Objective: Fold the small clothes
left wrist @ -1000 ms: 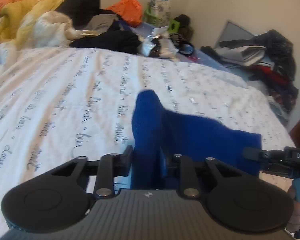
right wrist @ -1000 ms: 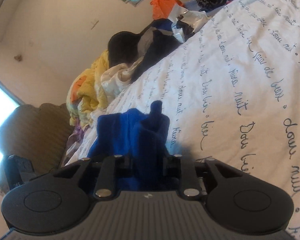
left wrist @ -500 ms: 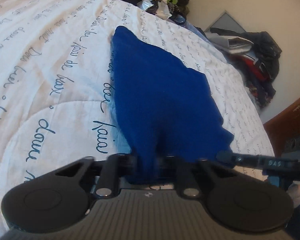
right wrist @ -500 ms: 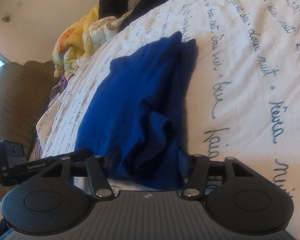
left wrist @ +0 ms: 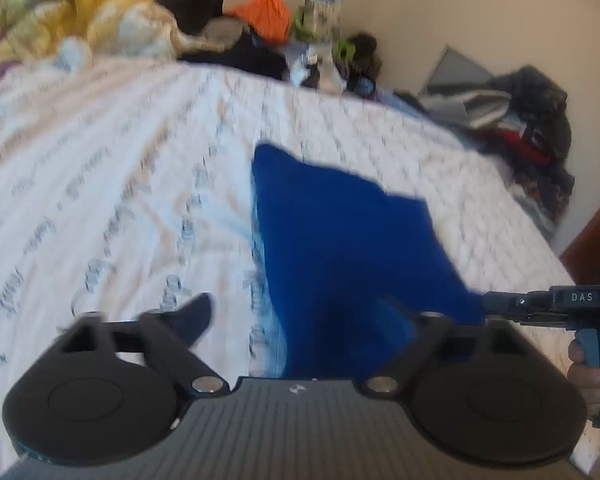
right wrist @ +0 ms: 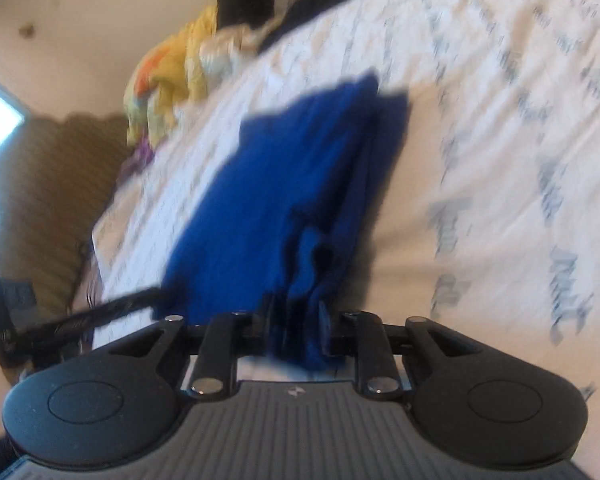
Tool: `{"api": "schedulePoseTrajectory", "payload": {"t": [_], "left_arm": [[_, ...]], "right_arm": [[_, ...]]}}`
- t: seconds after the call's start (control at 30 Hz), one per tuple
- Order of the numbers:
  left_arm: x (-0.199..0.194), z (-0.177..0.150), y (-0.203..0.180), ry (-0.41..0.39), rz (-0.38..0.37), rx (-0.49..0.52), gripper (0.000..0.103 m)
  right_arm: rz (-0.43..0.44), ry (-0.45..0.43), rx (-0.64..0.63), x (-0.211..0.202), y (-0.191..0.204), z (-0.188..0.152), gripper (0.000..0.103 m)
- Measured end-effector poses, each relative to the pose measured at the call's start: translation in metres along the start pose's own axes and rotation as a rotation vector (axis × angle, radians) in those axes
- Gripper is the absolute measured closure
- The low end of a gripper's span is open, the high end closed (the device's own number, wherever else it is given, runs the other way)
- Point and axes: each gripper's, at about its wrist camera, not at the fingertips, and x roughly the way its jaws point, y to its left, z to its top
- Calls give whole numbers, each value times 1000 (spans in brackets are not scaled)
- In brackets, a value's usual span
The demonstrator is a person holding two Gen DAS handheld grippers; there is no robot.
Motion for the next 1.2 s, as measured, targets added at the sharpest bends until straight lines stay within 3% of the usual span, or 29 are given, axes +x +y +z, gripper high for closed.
{"api": "schedulePoseTrajectory", "payload": {"t": [0.03,0.07,0.1,0.17,0.2,0.23,0.27,0.3,0.33,0.4,0.57,0.67,0.7,0.73,0.8,0.9,0.93,0.97,1.0,1.03,1.07,1.2], "left_arm": [[-2,6,-5,-46,2,31,1],[4,15,-15,-48,1,70,2],[14,22,-22,-32,3,85,3],[49,30,-33,22,17,104,11],[68,32,-37,56,42,119,14],[90,32,-40,99,68,135,25],[106,31,-42,133,74,148,27],[121,28,-42,157,70,163,25],[131,25,-41,166,81,167,19],[141,25,-32,174,69,120,13],[123,25,-11,185,37,62,13],[97,17,2,195,-1,11,10],[89,12,8,202,-22,-15,10],[82,6,13,218,-44,-50,11],[73,-3,19,224,-71,-90,13],[74,-5,13,228,-78,-103,25],[79,-3,9,238,-89,-109,42],[86,0,6,259,-106,-117,66],[92,3,2,277,-108,-127,68],[97,7,-1,279,-93,-125,75],[101,12,-4,287,-81,-123,79],[83,35,-17,232,-75,-72,83]], "right_arm": [[-1,-44,-2,-2,-2,12,43],[-5,-79,-4,1,-5,24,29],[-23,-91,2,11,-9,38,20],[-77,-54,48,44,-20,65,20],[-94,-38,64,58,-24,73,21],[-101,-23,69,72,-26,79,24],[-108,-3,63,86,-26,83,29],[-123,20,55,98,-25,86,53],[-135,34,38,108,-21,86,88],[-175,0,-60,114,-13,84,90],[-149,-83,60,92,-41,83,91],[-71,-56,124,66,-40,68,84],[-42,-49,120,57,-38,60,76],[-23,-35,118,50,-35,50,62],[-42,34,69,45,-26,30,44],[-55,86,31,51,-15,9,44],[-42,76,21,54,-12,7,44],[-39,73,12,59,-9,6,46],[-40,77,8,64,-6,8,53],[-43,94,18,70,-5,12,78],[-34,105,24,75,-4,17,82],[-7,64,-23,58,12,36,84]]}}
